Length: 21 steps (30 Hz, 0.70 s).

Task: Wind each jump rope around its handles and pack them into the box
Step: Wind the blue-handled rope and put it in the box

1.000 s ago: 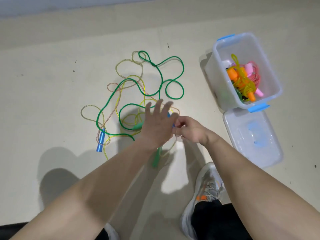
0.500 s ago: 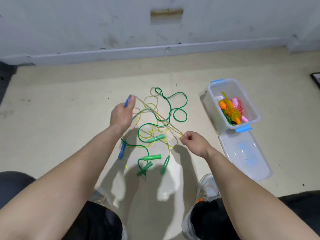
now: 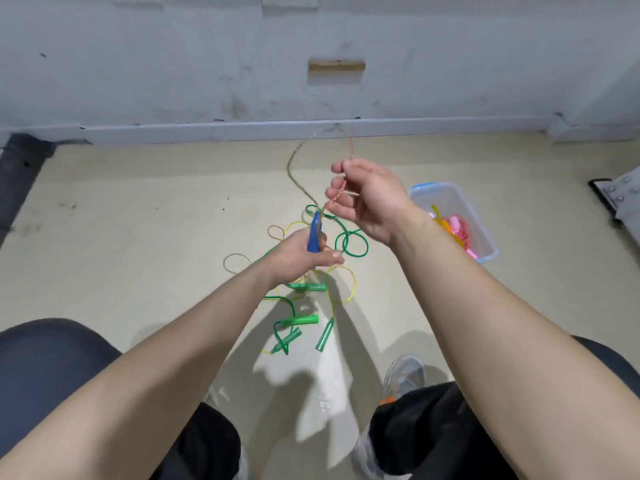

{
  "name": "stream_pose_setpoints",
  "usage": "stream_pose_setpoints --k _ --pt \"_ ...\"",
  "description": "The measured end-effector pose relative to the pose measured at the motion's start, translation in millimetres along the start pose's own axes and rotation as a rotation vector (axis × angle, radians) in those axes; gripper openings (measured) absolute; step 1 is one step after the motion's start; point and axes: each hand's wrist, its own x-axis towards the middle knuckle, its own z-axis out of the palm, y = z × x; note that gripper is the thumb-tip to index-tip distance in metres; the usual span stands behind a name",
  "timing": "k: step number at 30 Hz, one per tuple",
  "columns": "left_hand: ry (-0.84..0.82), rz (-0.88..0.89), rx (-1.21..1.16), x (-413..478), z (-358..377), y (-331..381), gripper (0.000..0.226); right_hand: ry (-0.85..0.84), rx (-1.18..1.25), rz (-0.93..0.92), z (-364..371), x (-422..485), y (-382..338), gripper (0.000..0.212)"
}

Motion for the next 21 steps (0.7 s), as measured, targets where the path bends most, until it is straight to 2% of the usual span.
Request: stream_pose_setpoints --k 2,4,6,8,11,14,16,19,21 --pt "0.08 -0.034 -0.068 -4 1 5 0.023 0.065 0.052 -0.035 -1 1 -10 0.018" --pt "0.112 -0.102 -0.169 -15 -4 15 0.024 0.149 0.096 -0.071 -7 5 -12 0.018" --pt "0.13 -0.133 -0.318 -24 -11 29 0.024 0.184 0.108 -0.022 -16 11 -4 0.035" --pt "0.172 -0.128 -0.466 -31 -18 47 0.025 0.148 -0.011 0.102 -20 14 17 0.05" --pt "0.189 -0.089 -0.668 -34 -27 69 0.024 -0.012 -0.191 0.232 -12 3 66 0.051" --pt "0.264 -0.072 -0.783 -29 -40 79 0.021 -0.173 -0.319 0.228 -3 -19 108 0.056" --pt "0.355 -0.06 -0.826 -26 -54 81 0.021 -0.191 -0.448 0.183 -9 -28 131 0.047" --pt "0.506 -0.029 -0.935 -22 -81 76 0.023 -0.204 -0.832 0.229 -36 -30 156 0.03" --pt "0.623 -0.025 -0.782 -21 -94 64 0.022 -0.16 -0.913 0.292 -54 -29 166 0.031"
